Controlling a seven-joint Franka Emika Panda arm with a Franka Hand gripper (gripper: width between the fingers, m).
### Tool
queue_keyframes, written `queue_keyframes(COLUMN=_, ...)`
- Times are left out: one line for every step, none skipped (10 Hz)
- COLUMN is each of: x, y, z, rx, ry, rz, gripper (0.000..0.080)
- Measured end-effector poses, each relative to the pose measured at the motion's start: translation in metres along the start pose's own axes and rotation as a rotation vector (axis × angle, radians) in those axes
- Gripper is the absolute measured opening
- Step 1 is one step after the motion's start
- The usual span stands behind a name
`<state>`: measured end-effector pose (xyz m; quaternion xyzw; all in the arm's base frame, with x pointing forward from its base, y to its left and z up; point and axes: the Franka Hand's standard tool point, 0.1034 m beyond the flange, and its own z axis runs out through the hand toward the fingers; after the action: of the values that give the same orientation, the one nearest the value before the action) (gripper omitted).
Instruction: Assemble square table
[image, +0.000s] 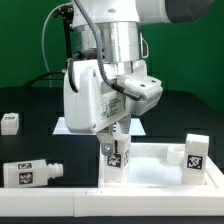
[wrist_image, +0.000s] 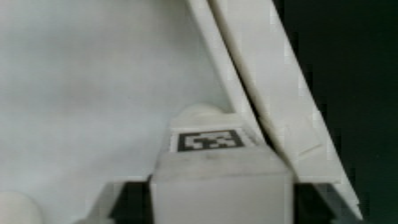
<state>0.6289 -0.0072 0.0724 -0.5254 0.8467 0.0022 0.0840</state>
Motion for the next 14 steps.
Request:
queue_keyframes(x=-0.003, y=0.0, z=-0.002, rx=0.002, ry=-0.002, rz=-0.009, gripper=0.0459)
queue_keyframes(x=-0.013, y=0.003, z=-0.014, rx=0.008, ry=-0.019, rz=-0.035, gripper=0.0609)
queue_keyframes(x=-0.022, y=0.009, z=-0.028, rx=0.008, ry=-0.039, rz=-0.061, gripper=0.064)
queue_keyframes(x=-0.028, y=0.017, z=-0.035, rx=-0.021, ry=-0.047, rz=-0.075, gripper=0.064)
queue_keyframes(x=-0.026, y=0.016, z=-0.033, rx=-0.016, ry=-0.046, rz=-0.071, gripper=0.0648)
queue_keyframes(x=-0.025, y=0.017, z=-0.031, rx=-0.018, ry=-0.044, rz=-0.071, gripper=0.0648)
queue_keyframes(x=-0.026, y=0.017, z=-0.031, rx=-0.018, ry=-0.044, rz=-0.071, gripper=0.0649)
queue_keyframes(x=-0.026, y=0.017, z=-0.031, rx=-0.019, ry=-0.043, rz=-0.072, gripper=0.0649)
queue_keyframes(x=-0.027, y=0.019, z=-0.03, rx=-0.021, ry=-0.043, rz=-0.075, gripper=0.0649)
queue_keyframes(x=-0.034, y=0.029, z=-0.031, rx=-0.032, ry=-0.032, rz=-0.13, gripper=0.0649)
queue_keyframes(x=-0.035, y=0.049, z=-0.03, rx=-0.043, ry=-0.03, rz=-0.184, gripper=0.0649)
queue_keyframes(x=-0.031, y=0.065, z=-0.028, rx=-0.057, ry=-0.028, rz=-0.247, gripper=0.0649)
queue_keyframes(x=-0.03, y=0.077, z=-0.026, rx=-0.063, ry=-0.02, rz=-0.231, gripper=0.0649)
queue_keyframes(x=-0.039, y=0.088, z=-0.026, rx=-0.067, ry=-0.011, rz=-0.107, gripper=0.0649)
